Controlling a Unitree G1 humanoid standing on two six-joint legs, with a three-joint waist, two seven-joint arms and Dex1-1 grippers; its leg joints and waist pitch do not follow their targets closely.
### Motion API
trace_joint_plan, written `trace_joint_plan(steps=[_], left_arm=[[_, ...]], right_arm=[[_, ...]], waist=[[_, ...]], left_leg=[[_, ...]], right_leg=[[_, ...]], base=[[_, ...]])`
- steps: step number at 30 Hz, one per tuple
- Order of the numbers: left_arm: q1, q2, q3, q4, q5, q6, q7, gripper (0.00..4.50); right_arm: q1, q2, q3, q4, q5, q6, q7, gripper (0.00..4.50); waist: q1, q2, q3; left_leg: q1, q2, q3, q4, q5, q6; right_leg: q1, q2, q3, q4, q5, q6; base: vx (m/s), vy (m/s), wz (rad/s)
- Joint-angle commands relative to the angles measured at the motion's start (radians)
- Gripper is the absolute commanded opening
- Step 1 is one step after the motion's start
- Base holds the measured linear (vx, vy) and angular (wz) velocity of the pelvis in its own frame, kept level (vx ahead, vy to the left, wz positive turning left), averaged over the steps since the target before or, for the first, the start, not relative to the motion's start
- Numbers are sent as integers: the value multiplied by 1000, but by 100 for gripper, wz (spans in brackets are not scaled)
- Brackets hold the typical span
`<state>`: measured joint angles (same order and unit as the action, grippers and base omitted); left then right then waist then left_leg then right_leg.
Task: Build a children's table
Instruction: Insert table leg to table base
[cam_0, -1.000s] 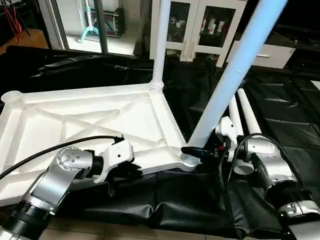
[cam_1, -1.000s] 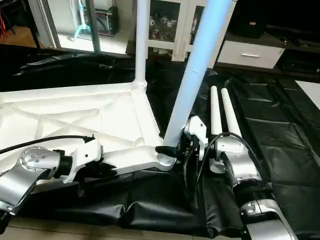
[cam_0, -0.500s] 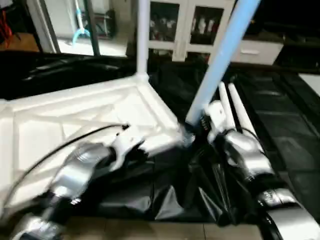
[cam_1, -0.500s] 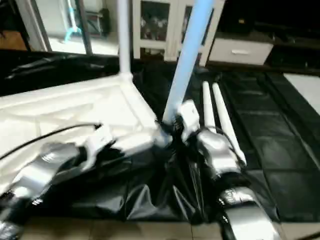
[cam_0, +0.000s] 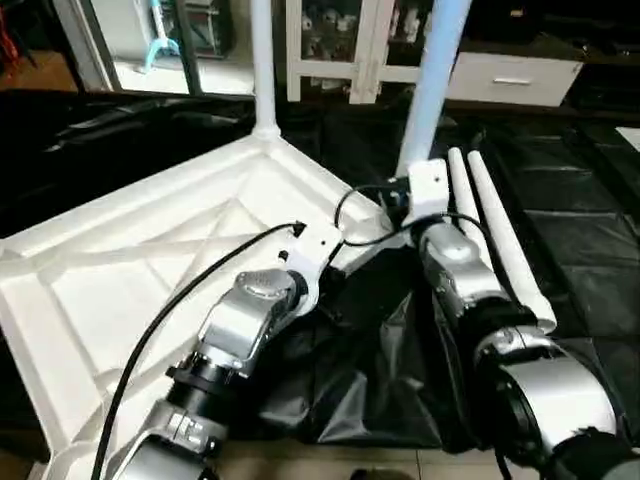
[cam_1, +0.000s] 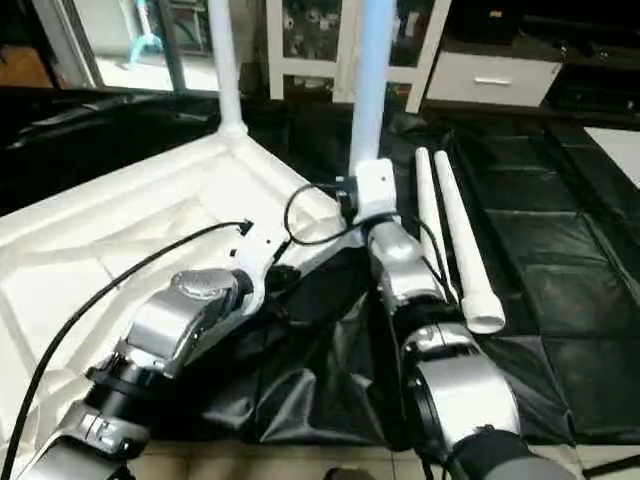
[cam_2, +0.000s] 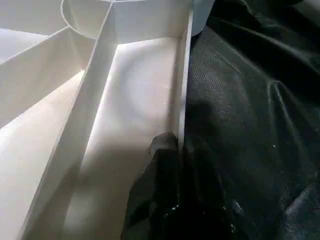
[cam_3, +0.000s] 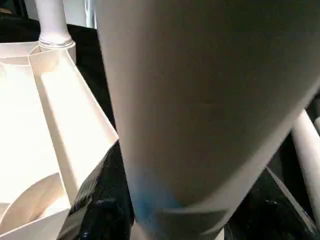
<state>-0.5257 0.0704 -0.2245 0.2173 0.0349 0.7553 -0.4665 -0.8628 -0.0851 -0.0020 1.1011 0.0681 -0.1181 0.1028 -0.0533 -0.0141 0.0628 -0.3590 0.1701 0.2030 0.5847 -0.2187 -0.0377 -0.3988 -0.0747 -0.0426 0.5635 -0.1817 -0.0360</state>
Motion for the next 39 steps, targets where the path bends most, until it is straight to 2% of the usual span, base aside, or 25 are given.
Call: trace_joint_plan(steps=[1,4,6,7,9,10,11,12,14,16,17,18,19,20,22,23,26,28,29,35,39], left_arm=[[-30,17,77,-44,16,-43,78,0],[-18,36,65,-55,6,-48,50,0],[6,77,33,-85,-11,-71,-31,0],[15,93,21,-98,-18,-74,-64,0],[42,141,-10,-128,-36,-114,-157,0],[74,202,-41,-166,-54,-136,-249,0],[97,242,-59,-191,-69,-181,-316,0],[125,282,-70,-225,-99,-220,-398,0],[153,320,-76,-259,-129,-241,-469,0],[190,376,-80,-300,-164,-252,-551,0],[224,447,-74,-318,-186,-254,-621,0],[228,456,-71,-317,-188,-256,-628,0],[235,476,-61,-309,-190,-266,-645,0],[237,489,-52,-296,-189,-280,-652,0],[238,505,-41,-280,-190,-298,-663,0],[237,514,-39,-275,-195,-307,-674,0],[238,521,-36,-274,-198,-316,-685,0],[237,523,-38,-272,-198,-322,-687,0],[237,529,-40,-272,-205,-326,-693,0],[229,525,-41,-256,-200,-345,-699,0],[227,517,-42,-249,-185,-349,-674,0]], right_arm=[[88,98,9,152,15,93,67,186],[84,94,-11,150,23,81,85,186],[78,90,-25,134,43,64,178,186],[76,87,-26,127,49,62,214,186],[77,70,-19,110,57,60,309,186],[84,42,-4,88,57,64,425,186],[92,21,8,72,56,67,503,186],[103,-3,22,53,52,74,588,186],[116,-28,36,34,51,83,667,186],[137,-67,48,3,59,104,785,186],[176,-138,77,-53,72,133,976,186],[183,-151,84,-62,72,137,1008,186],[199,-185,102,-84,72,143,1091,186],[214,-215,121,-101,67,146,1158,186],[230,-255,145,-119,55,148,1241,186],[239,-280,161,-129,44,148,1290,186],[246,-298,171,-139,37,149,1327,186],[252,-309,185,-136,16,126,1339,186],[266,-324,205,-156,4,123,1372,186],[299,-327,236,-188,-17,97,1375,186],[322,-306,239,-175,-43,13,1278,186]], waist=[[-1,0,-41],[-2,0,-42],[-3,-1,-44],[-8,-2,-44],[-10,-2,-42],[-15,0,-46],[-18,0,-45],[-17,2,-45],[-15,9,-45],[-12,10,-48],[-8,9,-48],[-5,8,-49],[0,8,-47],[2,6,-46],[16,4,-43],[26,6,-43],[38,4,-42],[43,3,-44],[45,3,-45],[54,-1,-53],[53,-4,-52]], left_leg=[[1,63,-31,-87,-242,45],[1,63,-28,-84,-210,58],[3,63,-26,-81,-209,66],[-7,62,-28,-81,-198,80],[-8,64,-30,-81,-208,90],[-12,66,-32,-77,-193,103],[-14,66,-31,-76,-181,107],[-11,69,-31,-75,-159,115],[-7,74,-30,-73,-115,125],[2,75,-21,-67,-59,127],[5,71,-21,-66,-55,129],[7,73,-20,-64,-46,145],[12,73,-18,-65,-49,153],[16,74,-16,-66,-59,151],[23,77,-15,-68,-93,132],[26,79,-17,-72,-118,99],[31,81,-12,-73,-138,64],[29,79,-11,-73,-162,43],[28,79,-11,-72,-161,40],[26,76,-10,-68,-115,48],[25,75,-12,-69,-140,43]], right_leg=[[22,-68,39,-58,-231,-185],[25,-68,39,-52,-180,-207],[26,-69,39,-51,-174,-217],[33,-72,41,-47,-166,-224],[31,-72,40,-50,-192,-226],[38,-76,40,-45,-189,-234],[38,-75,41,-43,-175,-241],[37,-74,41,-41,-157,-253],[38,-70,40,-32,-95,-279],[39,-64,42,-21,-10,-306],[41,-59,39,-21,5,-307],[43,-61,41,-16,37,-317],[39,-57,39,-18,33,-317],[37,-58,39,-20,14,-317],[33,-59,40,-27,-55,-310],[34,-60,40,-30,-108,-301],[31,-53,39,-30,-121,-292],[32,-57,42,-30,-146,-283],[33,-57,42,-31,-149,-276],[36,-57,42,-24,-86,-275],[34,-58,43,-29,-125,-266]], base=[[0,0,0],[0,0,0],[0,0,0],[0,0,0],[0,0,0],[0,0,0],[0,0,0],[0,0,0],[0,0,0],[0,0,0],[51,-17,0],[53,-10,1],[53,-10,1],[0,0,0],[0,0,0],[0,0,0],[0,0,0],[0,0,0],[0,0,0],[0,0,0],[0,0,0]])
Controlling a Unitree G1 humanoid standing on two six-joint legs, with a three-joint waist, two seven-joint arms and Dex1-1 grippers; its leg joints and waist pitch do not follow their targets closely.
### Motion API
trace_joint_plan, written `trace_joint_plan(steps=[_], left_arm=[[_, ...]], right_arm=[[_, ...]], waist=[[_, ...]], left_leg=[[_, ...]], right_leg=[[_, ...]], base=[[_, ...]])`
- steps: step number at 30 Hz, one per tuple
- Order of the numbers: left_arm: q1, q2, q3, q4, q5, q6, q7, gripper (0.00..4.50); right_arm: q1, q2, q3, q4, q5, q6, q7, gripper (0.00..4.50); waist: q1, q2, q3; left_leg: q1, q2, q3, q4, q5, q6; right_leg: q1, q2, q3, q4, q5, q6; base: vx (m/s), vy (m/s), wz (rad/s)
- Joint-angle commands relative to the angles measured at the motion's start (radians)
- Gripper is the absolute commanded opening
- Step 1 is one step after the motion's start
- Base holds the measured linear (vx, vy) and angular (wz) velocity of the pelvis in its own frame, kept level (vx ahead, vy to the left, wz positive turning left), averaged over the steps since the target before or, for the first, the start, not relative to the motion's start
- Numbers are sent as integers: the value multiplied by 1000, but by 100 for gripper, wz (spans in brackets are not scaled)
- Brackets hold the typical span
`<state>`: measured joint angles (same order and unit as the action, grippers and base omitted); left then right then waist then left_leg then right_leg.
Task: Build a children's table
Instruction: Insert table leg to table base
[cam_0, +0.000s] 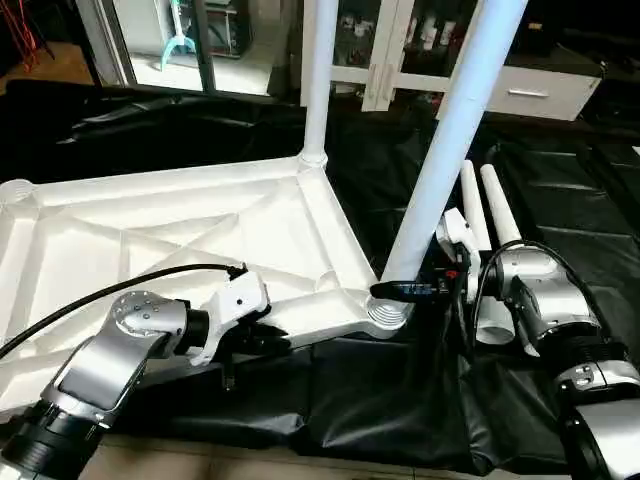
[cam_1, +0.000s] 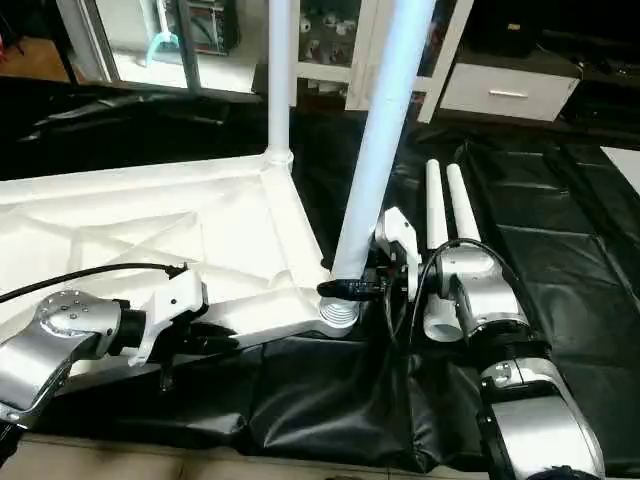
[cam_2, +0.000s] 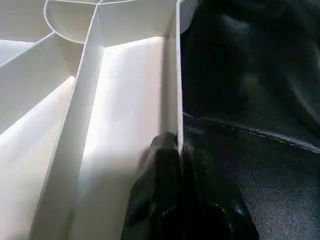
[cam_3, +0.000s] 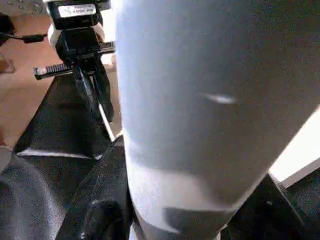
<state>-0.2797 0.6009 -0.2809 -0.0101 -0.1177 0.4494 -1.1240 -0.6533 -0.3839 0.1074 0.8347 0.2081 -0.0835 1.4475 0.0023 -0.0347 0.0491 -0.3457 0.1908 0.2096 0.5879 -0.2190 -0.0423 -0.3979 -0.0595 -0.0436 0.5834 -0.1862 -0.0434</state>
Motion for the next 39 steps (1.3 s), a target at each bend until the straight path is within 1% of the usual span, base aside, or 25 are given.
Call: trace_joint_plan(steps=[1,4,6,7,8,10,12,16,17,19,21,22,23,24,25,26,27,28,29,30,31,32,33,35,39], left_arm=[[-19,-14,15,-21,-31,-43,-15,0],[-20,-14,11,-20,-32,-43,-10,0],[-21,-15,8,-20,-33,-42,-7,0],[-22,-18,9,-19,-33,-39,-4,0],[-24,-22,8,-18,-31,-37,-1,0],[-28,-26,8,-16,-28,-33,6,0],[-37,-37,7,-8,-21,-21,24,0],[-63,-87,18,12,-16,27,90,0],[-89,-142,33,30,-11,68,163,0],[-118,-195,39,54,7,102,241,0],[-154,-258,50,84,35,148,342,0],[-175,-299,61,98,39,185,393,0],[-190,-330,71,107,40,212,430,0],[-222,-393,95,123,44,253,505,0],[-224,-398,97,125,44,256,511,0],[-244,-434,113,139,49,266,558,0],[-276,-495,148,164,48,276,637,0],[-289,-519,161,172,46,281,665,0],[-296,-532,167,176,45,284,680,0],[-308,-556,177,181,46,290,711,0],[-316,-571,176,181,50,298,722,0],[-316,-571,176,181,50,298,722,0],[-319,-579,175,179,55,303,730,0],[-318,-579,170,174,59,309,726,0],[-307,-563,162,162,60,316,704,0]], right_arm=[[115,-4,128,91,-184,-28,-79,186],[134,11,126,84,-192,-47,-125,186],[149,21,124,73,-192,-50,-151,186],[155,25,124,72,-192,-52,-165,186],[159,31,120,74,-189,-57,-188,186],[163,38,116,75,-184,-55,-209,186],[163,58,99,84,-176,-47,-271,186],[154,101,62,104,-153,-11,-388,186],[135,138,35,139,-150,6,-516,186],[110,171,14,181,-156,14,-659,186],[82,205,-4,222,-158,23,-796,186],[65,224,-14,242,-157,28,-865,186],[52,238,-22,255,-155,30,-913,186],[29,270,-41,277,-147,30,-1011,186],[27,272,-42,279,-147,31,-1018,186],[16,289,-50,288,-147,29,-1068,186],[-2,314,-58,306,-152,27,-1148,186],[-10,326,-60,317,-154,28,-1181,186],[-15,333,-62,324,-154,28,-1200,186],[-25,348,-62,336,-157,29,-1232,186],[-35,363,-60,348,-162,28,-1254,186],[-35,363,-60,348,-162,28,-1254,186],[-44,376,-57,357,-167,30,-1266,186],[-52,385,-55,363,-170,29,-1273,186],[-62,390,-56,371,-175,21,-1272,186]], waist=[[-4,16,-37],[-8,14,-30],[-11,17,-22],[-12,18,-22],[-16,16,-25],[-19,20,-25],[-25,20,-23],[-37,19,-17],[-40,19,-16],[-45,22,-13],[-57,17,-8],[-60,18,-7],[-60,20,-7],[-63,19,-7],[-67,20,-6],[-67,14,-6],[-68,14,-5],[-71,17,0],[-72,16,-1],[-73,20,-3],[-74,19,-8],[-72,17,-14],[-70,16,-17],[-71,14,-15],[-72,16,-14]], left_leg=[[11,54,-19,-73,-149,45],[14,53,-23,-80,-229,24],[22,54,-29,-86,-310,1],[25,54,-31,-87,-333,-6],[28,54,-34,-88,-352,-18],[24,53,-34,-91,-342,-21],[23,53,-37,-94,-364,-23],[30,50,-46,-96,-453,-46],[29,50,-47,-98,-460,-51],[33,47,-54,-99,-498,-65],[39,41,-59,-95,-551,-64],[47,37,-60,-91,-571,-57],[50,34,-62,-88,-576,-51],[49,33,-66,-88,-581,-41],[43,34,-68,-91,-580,-40],[44,30,-66,-90,-575,-29],[45,28,-65,-88,-570,-25],[49,25,-63,-85,-576,-18],[51,24,-65,-84,-582,-16],[40,28,-71,-90,-575,-15],[22,32,-73,-99,-544,-11],[11,34,-71,-103,-497,-1],[6,36,-66,-102,-439,9],[-6,36,-58,-101,-380,29],[-3,39,-52,-101,-375,33]], right_leg=[[33,-72,44,-50,-134,-256],[29,-74,45,-65,-255,-224],[20,-74,47,-78,-370,-193],[18,-74,46,-80,-395,-186],[17,-71,46,-79,-393,-180],[20,-70,46,-77,-341,-190],[19,-69,44,-77,-347,-190],[11,-71,43,-92,-479,-148],[10,-71,43,-91,-485,-146],[5,-70,37,-96,-535,-126],[-5,-69,30,-107,-607,-99],[-12,-70,26,-117,-647,-82],[-14,-72,23,-121,-666,-73],[-11,-74,17,-129,-686,-56],[-7,-74,16,-128,-679,-52],[-11,-72,10,-135,-675,-39],[-14,-73,9,-136,-677,-37],[-19,-72,-1,-144,-695,-29],[-17,-75,-9,-146,-701,-23],[-1,-81,-16,-144,-666,-19],[12,-88,-14,-135,-607,-29],[17,-93,-5,-125,-549,-47],[14,-96,6,-118,-481,-78],[17,-96,13,-109,-417,-117],[16,-95,17,-104,-396,-145]], base=[[0,0,0],[0,0,0],[0,0,0],[0,0,0],[0,0,0],[0,0,0],[0,0,0],[0,0,0],[0,0,0],[-55,25,-7],[-66,32,-6],[-68,31,-4],[-68,23,0],[-56,29,-3],[-56,29,-3],[0,0,0],[0,0,0],[0,0,0],[0,0,0],[0,0,0],[0,0,0],[0,0,0],[0,0,0],[0,0,0],[0,0,0]])
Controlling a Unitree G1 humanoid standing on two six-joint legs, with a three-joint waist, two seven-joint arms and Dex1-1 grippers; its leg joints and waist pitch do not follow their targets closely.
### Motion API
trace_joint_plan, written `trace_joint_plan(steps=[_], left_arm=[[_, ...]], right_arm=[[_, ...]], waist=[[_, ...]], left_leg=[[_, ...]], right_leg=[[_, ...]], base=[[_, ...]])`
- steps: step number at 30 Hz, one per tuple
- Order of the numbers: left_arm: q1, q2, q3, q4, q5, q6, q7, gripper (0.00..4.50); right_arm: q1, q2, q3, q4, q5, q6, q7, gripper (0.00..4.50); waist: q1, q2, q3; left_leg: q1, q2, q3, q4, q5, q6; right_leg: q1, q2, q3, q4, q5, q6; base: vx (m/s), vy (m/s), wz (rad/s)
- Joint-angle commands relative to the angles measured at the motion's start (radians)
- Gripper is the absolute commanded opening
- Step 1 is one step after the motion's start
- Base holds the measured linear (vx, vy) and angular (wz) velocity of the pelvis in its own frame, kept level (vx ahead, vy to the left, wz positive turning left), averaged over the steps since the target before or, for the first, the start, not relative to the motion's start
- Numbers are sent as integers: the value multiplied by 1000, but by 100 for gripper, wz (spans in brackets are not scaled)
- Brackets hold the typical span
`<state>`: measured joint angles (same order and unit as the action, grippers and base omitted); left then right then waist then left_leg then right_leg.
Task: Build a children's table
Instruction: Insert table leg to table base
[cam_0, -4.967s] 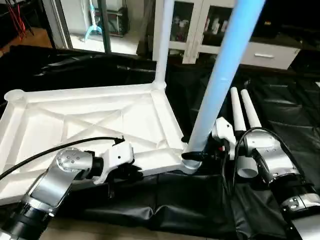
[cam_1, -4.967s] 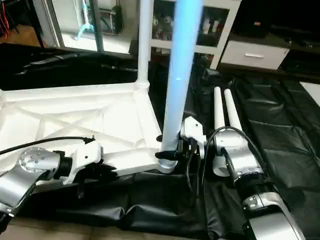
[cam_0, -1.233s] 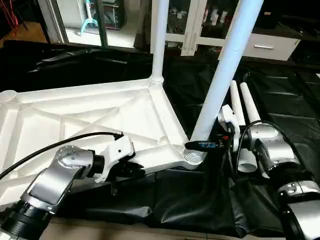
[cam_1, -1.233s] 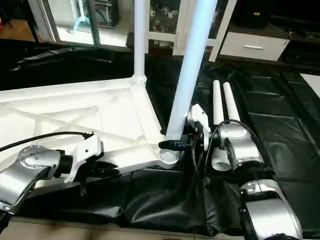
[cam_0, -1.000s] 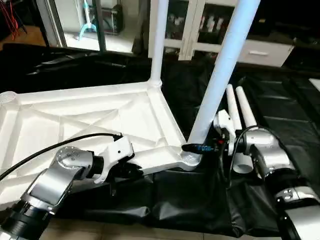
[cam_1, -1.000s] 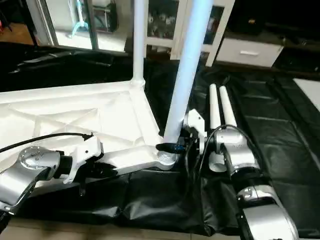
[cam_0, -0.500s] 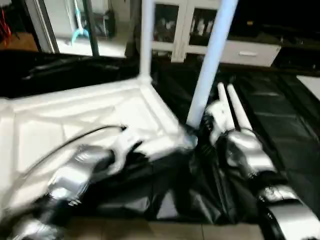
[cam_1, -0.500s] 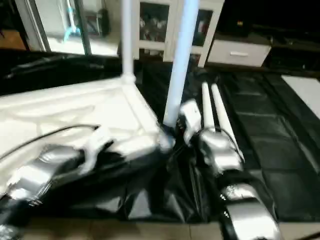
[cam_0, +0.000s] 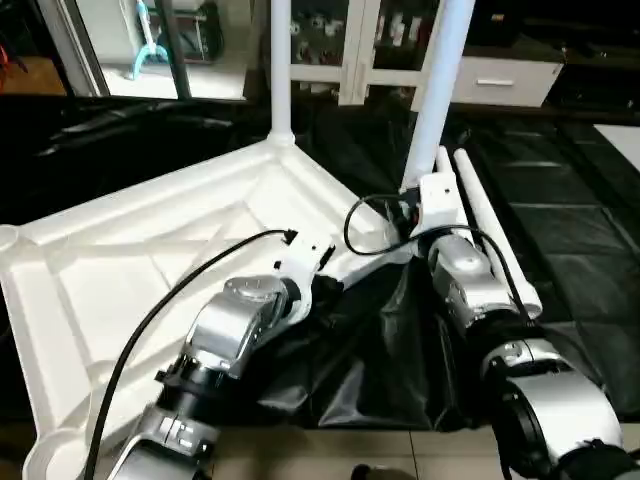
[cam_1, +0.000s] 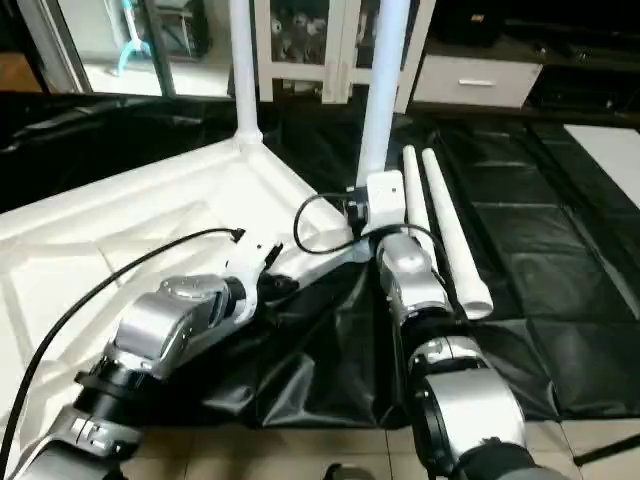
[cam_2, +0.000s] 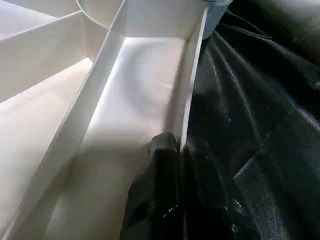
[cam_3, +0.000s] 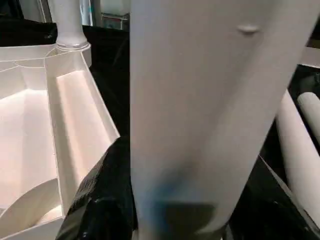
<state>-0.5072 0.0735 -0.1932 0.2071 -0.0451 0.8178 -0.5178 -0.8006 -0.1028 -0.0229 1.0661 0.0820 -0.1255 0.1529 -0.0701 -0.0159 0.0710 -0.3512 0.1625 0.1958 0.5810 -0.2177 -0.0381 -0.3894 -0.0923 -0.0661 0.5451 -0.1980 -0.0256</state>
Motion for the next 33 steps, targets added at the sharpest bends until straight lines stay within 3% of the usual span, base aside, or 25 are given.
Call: trace_joint_plan(steps=[1,4,6,8,10,11,14,15,16,18,19,21,22,25,28,29,32,33], left_arm=[[-64,-15,71,-66,-13,-50,79,0],[-35,22,67,-83,-12,-57,44,0],[-24,39,64,-92,-14,-61,30,0],[-15,59,52,-102,-15,-71,8,0],[-10,66,52,-109,-17,-67,1,0],[-5,74,49,-116,-19,-65,-8,0],[2,90,44,-127,-26,-69,-22,0],[11,108,36,-138,-38,-78,-49,0],[12,111,35,-139,-39,-79,-52,0],[26,133,24,-156,-51,-102,-93,0],[36,148,17,-168,-58,-117,-121,0],[56,181,-3,-189,-63,-145,-172,0],[56,181,-3,-189,-63,-145,-172,0],[118,266,-46,-249,-81,-227,-310,0],[193,379,-97,-309,-91,-309,-459,0],[211,408,-110,-318,-93,-331,-494,0],[239,445,-123,-332,-108,-357,-544,0],[242,448,-123,-335,-109,-361,-549,0]], right_arm=[[80,107,69,138,-45,46,45,186],[69,101,64,133,-40,5,125,186],[66,95,62,122,-28,-8,191,186],[63,83,68,114,-33,-28,217,186],[61,78,61,105,-28,-37,236,242],[58,71,55,94,-20,-46,257,242],[53,59,43,73,-3,-67,310,275],[51,42,35,43,18,-92,371,293],[51,40,34,39,20,-96,377,293],[56,20,27,5,41,-107,426,311],[60,7,22,-17,54,-113,458,311],[71,-16,21,-52,73,-106,525,311],[71,-16,21,-52,73,-106,525,311],[104,-77,30,-123,104,-86,669,311],[143,-157,42,-187,124,-50,830,311],[149,-180,44,-194,126,-41,871,311],[156,-233,57,-210,135,-4,983,311],[160,-242,61,-225,144,16,1014,311]], waist=[[0,-1,-35],[-4,-3,-42],[-1,-4,-44],[-2,-5,-40],[-1,-6,-39],[0,-5,-41],[0,-3,-45],[1,-5,-52],[1,-5,-52],[5,-1,-62],[4,-3,-58],[11,0,-70],[12,-1,-74],[17,0,-72],[26,-3,-66],[29,2,-60],[33,1,-55],[34,1,-55]], left_leg=[[4,68,-39,-94,-396,23],[-6,67,-39,-92,-356,31],[-9,68,-31,-88,-296,61],[-12,68,-31,-87,-296,68],[-10,67,-30,-84,-309,67],[-8,67,-30,-83,-302,64],[-15,69,-29,-81,-247,77],[-18,70,-29,-77,-202,95],[-18,70,-29,-77,-202,95],[-16,71,-22,-60,-93,151],[-18,69,-18,-56,-66,180],[-17,68,-18,-46,2,219],[-20,67,-17,-39,79,255],[-23,68,-16,-32,98,311],[-22,72,-16,-33,56,303],[-17,75,-14,-36,19,281],[-8,78,-14,-47,-106,171],[-7,78,-14,-48,-118,157]], right_leg=[[7,-63,40,-64,-389,-158],[16,-63,42,-57,-331,-171],[18,-64,44,-52,-273,-194],[17,-65,43,-54,-315,-190],[12,-67,45,-58,-368,-180],[11,-66,46,-57,-371,-179],[19,-62,44,-45,-285,-203],[26,-64,44,-36,-224,-221],[26,-64,44,-36,-224,-221],[23,-60,45,-17,-82,-269],[18,-55,45,-11,-37,-295],[27,-59,44,4,46,-318],[25,-57,44,16,135,-335],[24,-57,41,19,134,-340],[20,-55,41,13,51,-325],[11,-52,42,8,-6,-322],[10,-48,44,-4,-152,-297],[11,-48,45,-6,-159,-294]], base=[[0,0,0],[0,0,0],[0,0,0],[0,0,0],[0,0,0],[0,0,0],[0,0,0],[0,0,0],[0,0,0],[35,-6,1],[69,-12,1],[31,-9,0],[0,0,0],[0,0,0],[0,0,0],[0,0,0],[0,0,0],[0,0,0]])
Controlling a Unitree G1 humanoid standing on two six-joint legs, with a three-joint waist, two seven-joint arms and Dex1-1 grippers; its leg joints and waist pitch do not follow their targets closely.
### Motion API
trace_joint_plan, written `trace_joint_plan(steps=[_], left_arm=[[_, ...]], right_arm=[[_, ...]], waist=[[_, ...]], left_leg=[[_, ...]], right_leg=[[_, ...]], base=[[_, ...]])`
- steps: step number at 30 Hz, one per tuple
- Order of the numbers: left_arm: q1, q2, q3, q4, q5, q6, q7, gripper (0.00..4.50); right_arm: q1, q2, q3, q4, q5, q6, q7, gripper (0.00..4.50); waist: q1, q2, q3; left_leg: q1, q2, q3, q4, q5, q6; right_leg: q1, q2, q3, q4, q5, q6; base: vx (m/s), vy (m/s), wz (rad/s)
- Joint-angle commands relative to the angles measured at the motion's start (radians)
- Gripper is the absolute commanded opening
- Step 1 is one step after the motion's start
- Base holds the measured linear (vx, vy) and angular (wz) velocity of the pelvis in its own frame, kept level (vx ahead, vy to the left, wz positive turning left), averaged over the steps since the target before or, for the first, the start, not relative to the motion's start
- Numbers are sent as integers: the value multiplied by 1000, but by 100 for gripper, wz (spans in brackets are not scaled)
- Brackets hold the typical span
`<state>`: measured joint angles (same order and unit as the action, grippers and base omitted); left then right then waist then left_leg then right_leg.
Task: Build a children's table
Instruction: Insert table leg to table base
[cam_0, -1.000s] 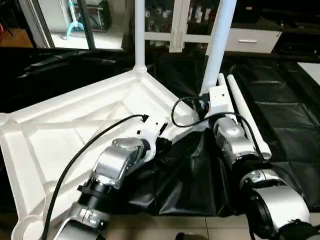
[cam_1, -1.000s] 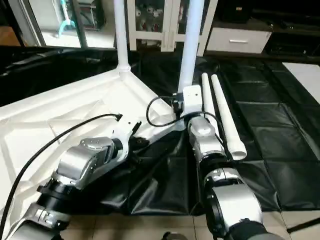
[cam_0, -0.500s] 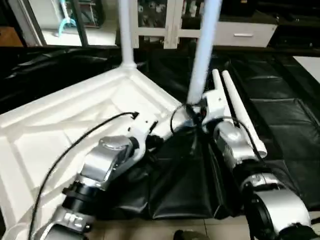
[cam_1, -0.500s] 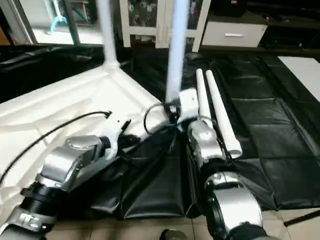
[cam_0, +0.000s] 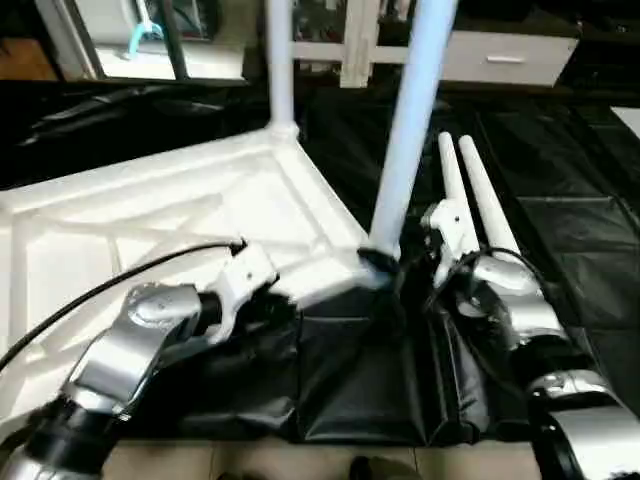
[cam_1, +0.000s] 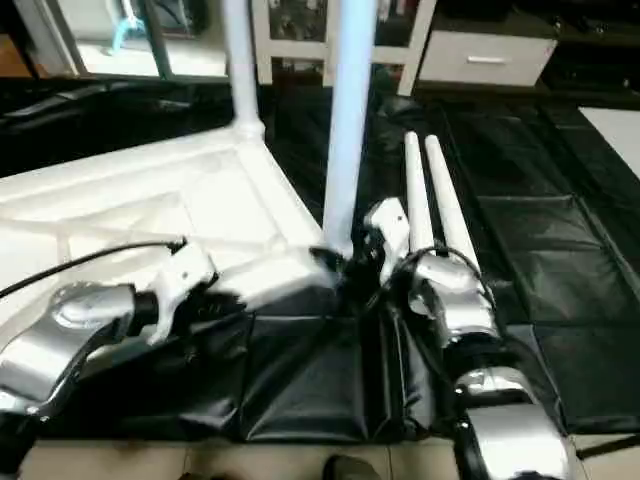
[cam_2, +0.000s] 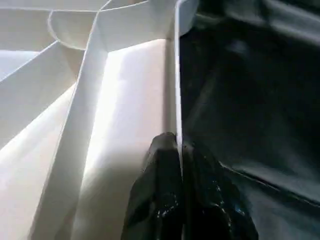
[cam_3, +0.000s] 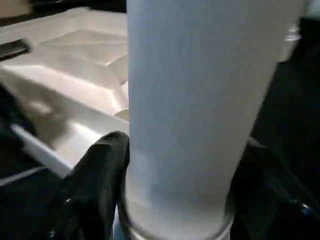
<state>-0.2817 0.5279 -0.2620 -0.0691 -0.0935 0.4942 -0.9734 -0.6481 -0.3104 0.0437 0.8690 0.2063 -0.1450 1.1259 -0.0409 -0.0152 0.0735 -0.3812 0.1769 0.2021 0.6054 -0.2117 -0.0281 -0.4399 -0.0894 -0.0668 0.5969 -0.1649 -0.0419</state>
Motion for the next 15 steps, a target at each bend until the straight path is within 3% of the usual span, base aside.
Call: trace_joint_plan(steps=[1,2,4,7,8,10,15], left_arm=[[18,-7,-54,-59,-60,-42,-95,0],[19,-7,-54,-59,-60,-45,-95,0],[21,-4,-55,-56,-62,-57,-99,0],[26,-1,-50,-46,-62,-87,-102,0],[24,-3,-48,-37,-61,-93,-102,0],[23,-4,-47,-30,-59,-98,-101,0],[24,-5,-43,-19,-58,-108,-102,0]], right_arm=[[12,-45,0,-43,27,50,75,311],[15,-51,3,-51,31,57,93,311],[23,-65,7,-83,48,84,135,311],[29,-79,-5,-127,76,122,185,311],[28,-84,-17,-141,97,140,206,311],[27,-87,-26,-149,111,151,216,311],[46,-97,-41,-180,130,192,237,311]], waist=[[6,1,-57],[10,0,-57],[12,-4,-62],[22,-5,-66],[24,-10,-70],[30,-8,-72],[36,-13,-76]], left_leg=[[25,64,-20,-74,-136,137],[29,64,-17,-75,-163,115],[25,62,-18,-73,-149,110],[25,59,-15,-69,-99,129],[28,60,-13,-67,-80,138],[24,59,-14,-63,-48,151],[21,57,-14,-57,-26,159]], right_leg=[[61,-50,47,-59,-195,-274],[60,-50,50,-61,-201,-269],[66,-51,51,-56,-190,-264],[67,-51,52,-50,-132,-264],[65,-52,52,-49,-118,-267],[68,-53,51,-42,-98,-271],[71,-53,50,-39,-97,-266]], base=[[0,0,0],[0,0,0],[0,0,0],[0,0,0],[0,0,0],[0,0,0],[0,0,0]])
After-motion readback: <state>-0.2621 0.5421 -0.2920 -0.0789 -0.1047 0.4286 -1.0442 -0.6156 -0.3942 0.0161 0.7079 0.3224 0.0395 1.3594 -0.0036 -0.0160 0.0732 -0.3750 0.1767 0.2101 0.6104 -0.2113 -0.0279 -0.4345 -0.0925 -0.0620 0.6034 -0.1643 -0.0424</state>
